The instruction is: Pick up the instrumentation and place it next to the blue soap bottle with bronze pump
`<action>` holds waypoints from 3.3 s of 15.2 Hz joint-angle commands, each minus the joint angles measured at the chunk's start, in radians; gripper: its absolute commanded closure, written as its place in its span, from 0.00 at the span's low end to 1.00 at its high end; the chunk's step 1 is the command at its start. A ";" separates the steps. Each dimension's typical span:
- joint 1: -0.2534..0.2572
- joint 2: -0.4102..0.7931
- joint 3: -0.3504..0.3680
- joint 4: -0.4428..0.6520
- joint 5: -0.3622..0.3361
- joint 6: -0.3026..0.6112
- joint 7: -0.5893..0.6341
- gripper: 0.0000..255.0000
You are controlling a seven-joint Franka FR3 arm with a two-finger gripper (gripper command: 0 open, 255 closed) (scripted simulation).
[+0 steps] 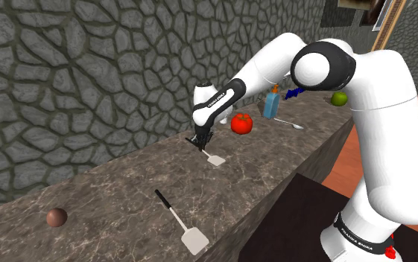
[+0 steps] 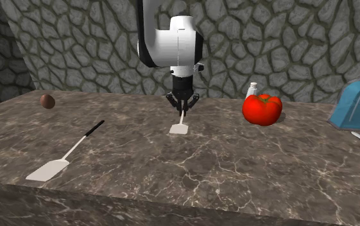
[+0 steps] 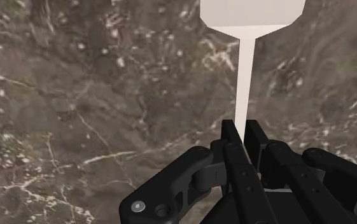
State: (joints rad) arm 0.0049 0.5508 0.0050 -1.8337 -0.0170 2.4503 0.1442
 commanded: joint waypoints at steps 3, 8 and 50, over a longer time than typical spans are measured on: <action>0.000 0.000 0.000 0.000 0.000 0.000 0.000 1.00; 0.000 -0.028 0.000 0.001 0.000 -0.029 -0.001 1.00; -0.001 -0.264 0.003 0.240 0.006 -0.504 -0.007 1.00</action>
State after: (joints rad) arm 0.0033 0.2873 0.0074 -1.6085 -0.0113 1.9622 0.1365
